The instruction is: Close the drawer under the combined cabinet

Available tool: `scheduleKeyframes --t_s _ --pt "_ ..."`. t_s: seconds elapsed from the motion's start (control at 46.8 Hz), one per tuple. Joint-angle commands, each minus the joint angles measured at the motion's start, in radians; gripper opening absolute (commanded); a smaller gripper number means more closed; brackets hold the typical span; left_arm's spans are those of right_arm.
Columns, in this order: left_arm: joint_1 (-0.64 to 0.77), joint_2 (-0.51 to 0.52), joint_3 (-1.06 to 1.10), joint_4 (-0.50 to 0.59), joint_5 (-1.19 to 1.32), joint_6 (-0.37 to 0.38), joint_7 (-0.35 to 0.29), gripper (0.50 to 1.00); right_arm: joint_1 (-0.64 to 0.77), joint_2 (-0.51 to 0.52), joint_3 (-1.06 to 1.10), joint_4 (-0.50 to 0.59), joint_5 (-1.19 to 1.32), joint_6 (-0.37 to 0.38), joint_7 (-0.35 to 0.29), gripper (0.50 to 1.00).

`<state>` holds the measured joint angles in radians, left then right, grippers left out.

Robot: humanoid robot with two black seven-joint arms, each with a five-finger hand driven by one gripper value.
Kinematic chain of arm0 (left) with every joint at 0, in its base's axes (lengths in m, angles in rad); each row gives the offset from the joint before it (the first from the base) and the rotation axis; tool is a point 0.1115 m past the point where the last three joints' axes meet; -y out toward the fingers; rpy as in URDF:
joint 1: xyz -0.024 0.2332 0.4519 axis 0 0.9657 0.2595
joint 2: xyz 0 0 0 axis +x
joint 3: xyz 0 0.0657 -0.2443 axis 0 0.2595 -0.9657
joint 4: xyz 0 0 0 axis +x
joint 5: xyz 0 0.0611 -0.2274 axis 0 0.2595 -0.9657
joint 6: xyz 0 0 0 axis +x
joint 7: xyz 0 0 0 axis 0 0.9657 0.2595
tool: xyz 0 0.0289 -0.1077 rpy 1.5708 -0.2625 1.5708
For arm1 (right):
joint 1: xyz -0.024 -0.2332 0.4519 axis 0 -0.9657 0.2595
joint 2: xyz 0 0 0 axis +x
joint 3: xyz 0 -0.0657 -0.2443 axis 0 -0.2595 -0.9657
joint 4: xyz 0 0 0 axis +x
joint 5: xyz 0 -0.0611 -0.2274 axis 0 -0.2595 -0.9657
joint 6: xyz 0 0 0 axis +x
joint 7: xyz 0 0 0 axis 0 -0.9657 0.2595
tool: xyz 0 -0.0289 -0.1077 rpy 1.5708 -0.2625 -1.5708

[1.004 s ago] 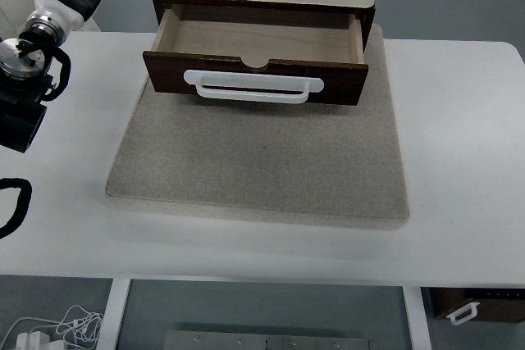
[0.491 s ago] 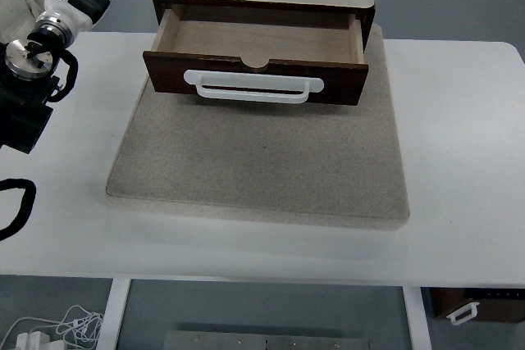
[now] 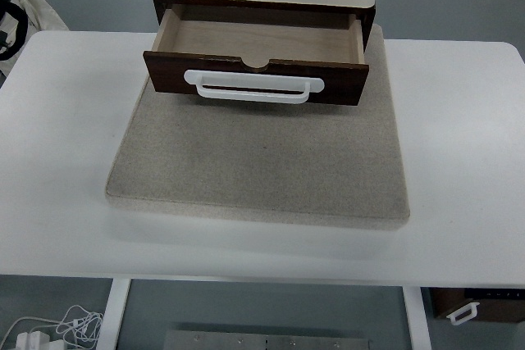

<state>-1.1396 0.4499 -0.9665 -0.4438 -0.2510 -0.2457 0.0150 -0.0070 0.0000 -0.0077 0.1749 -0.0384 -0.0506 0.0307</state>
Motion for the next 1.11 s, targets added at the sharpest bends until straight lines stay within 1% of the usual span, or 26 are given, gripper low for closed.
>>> scheduleKeyframes --t_s 0.0,0.128,0.32,0.555,0.683,0.769,0.876,0.983,1.089 --pt "-0.017 0.036 0.0 -0.016 0.006 -0.003 0.0 1.0 0.001 0.0 0.0 0.0 0.0 0.0 0.0 0.952" --pt "-0.057 0.096 0.0 -0.068 0.006 -0.004 0.003 1.0 0.001 0.0 0.0 0.0 0.0 0.0 0.0 0.952" --pt "-0.109 0.151 0.0 -0.199 0.036 -0.003 0.007 1.0 -0.001 0.0 0.0 0.0 0.0 0.0 0.0 0.952" --pt "-0.173 0.197 0.0 -0.437 0.16 0.003 0.02 1.0 0.001 0.0 0.0 0.0 0.0 0.0 0.0 0.952" --pt "-0.201 0.194 0.0 -0.527 0.236 0.003 0.048 1.0 0.001 0.0 0.0 0.0 0.0 0.0 0.0 0.952" --pt "-0.198 0.194 0.005 -0.613 0.243 0.003 0.048 1.0 0.001 0.0 0.0 0.0 0.0 0.0 0.0 0.952" --pt "-0.201 0.208 0.081 -0.74 0.245 0.008 0.048 1.0 -0.001 0.0 0.0 0.0 0.0 0.0 0.0 0.952" --pt "-0.213 0.256 0.159 -0.874 0.246 0.011 0.046 1.0 0.001 0.0 0.0 0.0 0.0 0.0 0.0 0.952" --pt "-0.233 0.266 0.238 -0.96 0.248 0.011 0.046 1.0 -0.001 0.0 0.0 0.0 0.0 0.0 0.0 0.952"
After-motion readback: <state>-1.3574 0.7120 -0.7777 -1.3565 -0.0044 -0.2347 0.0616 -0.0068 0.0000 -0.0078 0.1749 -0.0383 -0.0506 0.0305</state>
